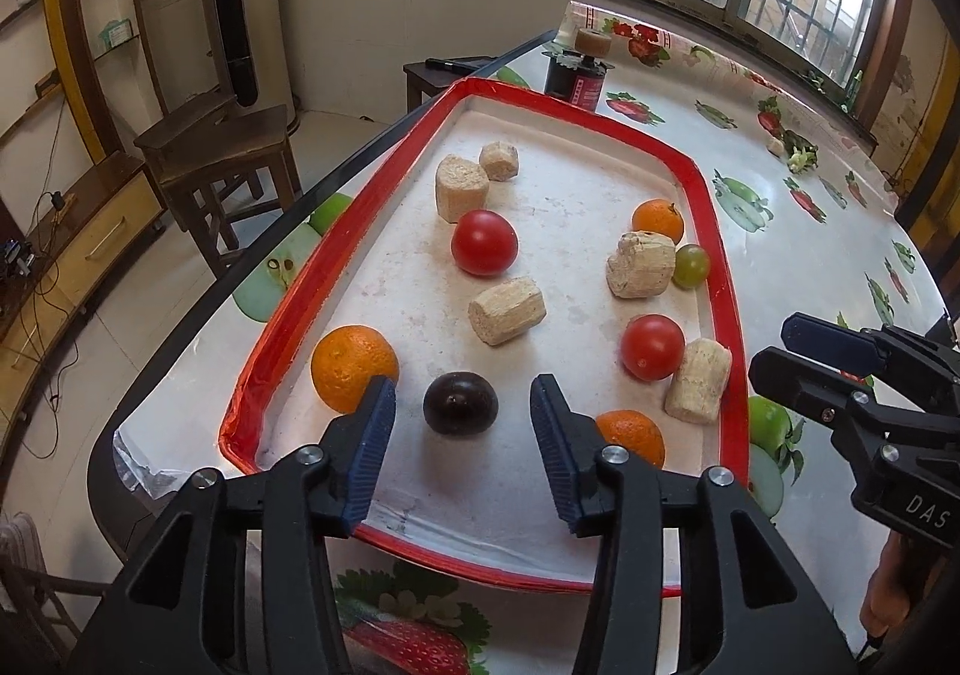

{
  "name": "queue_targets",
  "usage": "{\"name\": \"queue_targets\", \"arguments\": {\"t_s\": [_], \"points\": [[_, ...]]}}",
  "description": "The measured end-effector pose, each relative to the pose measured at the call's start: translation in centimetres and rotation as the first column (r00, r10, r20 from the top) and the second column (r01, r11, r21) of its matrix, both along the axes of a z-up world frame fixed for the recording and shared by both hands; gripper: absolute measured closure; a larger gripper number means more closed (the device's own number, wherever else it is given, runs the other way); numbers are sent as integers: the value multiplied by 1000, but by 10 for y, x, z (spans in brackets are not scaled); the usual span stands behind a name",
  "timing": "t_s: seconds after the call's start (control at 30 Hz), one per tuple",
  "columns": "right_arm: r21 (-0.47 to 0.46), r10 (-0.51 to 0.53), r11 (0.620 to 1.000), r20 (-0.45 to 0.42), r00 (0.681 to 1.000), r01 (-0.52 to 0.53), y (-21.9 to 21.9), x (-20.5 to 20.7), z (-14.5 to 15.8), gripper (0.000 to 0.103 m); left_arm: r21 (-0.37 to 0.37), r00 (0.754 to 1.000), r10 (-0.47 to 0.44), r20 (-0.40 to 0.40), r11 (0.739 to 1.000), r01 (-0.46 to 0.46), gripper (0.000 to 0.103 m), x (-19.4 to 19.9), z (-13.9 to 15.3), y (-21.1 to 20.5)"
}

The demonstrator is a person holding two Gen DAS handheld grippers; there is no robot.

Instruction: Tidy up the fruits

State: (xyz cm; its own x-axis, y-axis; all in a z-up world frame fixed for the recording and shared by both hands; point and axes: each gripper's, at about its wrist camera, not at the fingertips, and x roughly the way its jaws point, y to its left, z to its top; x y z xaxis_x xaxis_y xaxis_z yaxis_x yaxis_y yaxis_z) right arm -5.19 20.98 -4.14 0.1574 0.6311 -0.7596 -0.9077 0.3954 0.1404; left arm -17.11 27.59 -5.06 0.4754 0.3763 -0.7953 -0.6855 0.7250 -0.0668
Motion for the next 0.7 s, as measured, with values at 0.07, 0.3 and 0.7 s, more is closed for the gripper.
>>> {"name": "queue_targets", "arguments": {"t_s": [0.07, 0.3, 0.7], "points": [[2, -1, 1000, 2, 1000, 1, -4, 2, 2, 54, 7, 1000, -1, 0, 1000, 1, 56, -3, 2, -3], [9, 23, 1000, -14, 1000, -23, -17, 11, 4, 43, 65, 1000, -4, -1, 998, 4, 46, -18, 10, -25], [39, 212, 975, 115, 971, -217, -28, -16, 25, 15, 185, 1000, 27, 9, 982, -28, 22, -46, 26, -55]]}}
